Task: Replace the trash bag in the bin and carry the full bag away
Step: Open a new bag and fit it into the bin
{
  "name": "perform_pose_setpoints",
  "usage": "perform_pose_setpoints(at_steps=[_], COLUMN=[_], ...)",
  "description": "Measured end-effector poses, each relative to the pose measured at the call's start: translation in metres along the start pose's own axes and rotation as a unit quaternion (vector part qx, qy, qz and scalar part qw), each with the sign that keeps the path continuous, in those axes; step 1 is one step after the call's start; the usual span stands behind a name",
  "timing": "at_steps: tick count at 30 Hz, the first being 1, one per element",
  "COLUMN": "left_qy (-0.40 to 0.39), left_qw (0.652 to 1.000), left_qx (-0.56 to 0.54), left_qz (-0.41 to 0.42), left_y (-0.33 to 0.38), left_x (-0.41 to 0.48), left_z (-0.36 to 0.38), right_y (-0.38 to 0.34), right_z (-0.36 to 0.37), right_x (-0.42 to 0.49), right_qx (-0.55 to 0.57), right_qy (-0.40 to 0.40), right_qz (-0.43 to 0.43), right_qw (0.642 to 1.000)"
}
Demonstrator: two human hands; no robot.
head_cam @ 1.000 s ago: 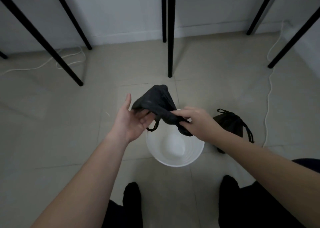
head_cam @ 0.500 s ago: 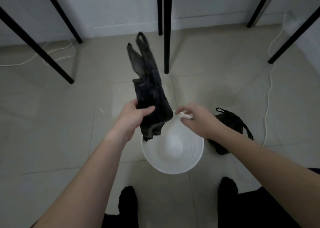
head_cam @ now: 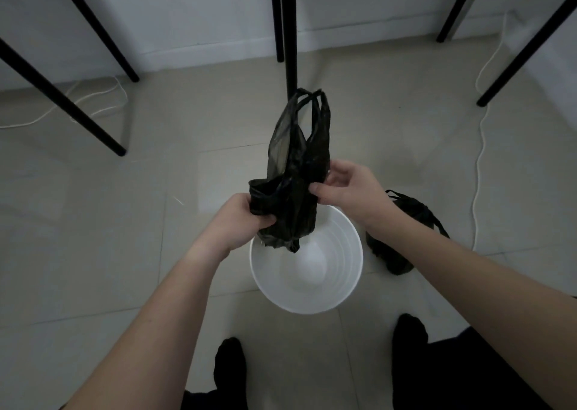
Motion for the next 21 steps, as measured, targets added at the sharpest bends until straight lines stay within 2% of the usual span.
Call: perform_pose_setpoints(at_steps=[2,4,6,9,12,14,21], left_qy=[0.023,0.107,0.176,0.126,0.046,0.053,0.07], left_qw=[1.0,0.994,0.982,0.97,0.98,0.981,0.984], left_qx=[-0.001,-0.004,-0.072,-0.195,-0.139,-0.084,-0.136], left_qz=[-0.003,0.0,0.009,0.069,0.137,0.164,0.09], left_y=[0.001,0.003,0.011,0.031,0.051,0.054,0.032], left_x=[0.002,0.004,-0.006,-0.02,-0.029,-0.029,-0.01], left_z=[-0.002,-0.012,-0.023,-0.021,-0.006,0.0,-0.016], right_y=[-0.002,-0.006,-0.006,-0.006,-0.007,-0.01,-0.019], right_z=[0.001,0.0,-0.001,0.0,0.002,0.004,-0.003], right_x=[-0.003,-0.006,-0.007,-0.009,-0.01,-0.01,-0.01], right_qx=[0.007,0.004,0.0,0.0,0.0,-0.005,0.024], right_qy=[0.002,0.02,0.036,0.036,0.019,0.007,-0.016], right_qz=[0.008,0.015,0.015,0.006,0.002,0.003,0.025], right_qw=[1.0,1.0,0.999,0.999,1.0,1.0,0.999])
Point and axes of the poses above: each hand's wrist, its own x-axis towards the middle knuckle, its own z-axis out of the palm, y = z × x, the point moved 8 cm from there along x, towards the middle knuckle, and after that the axes turned 11 degrees about -z, right-handed, at the moved point
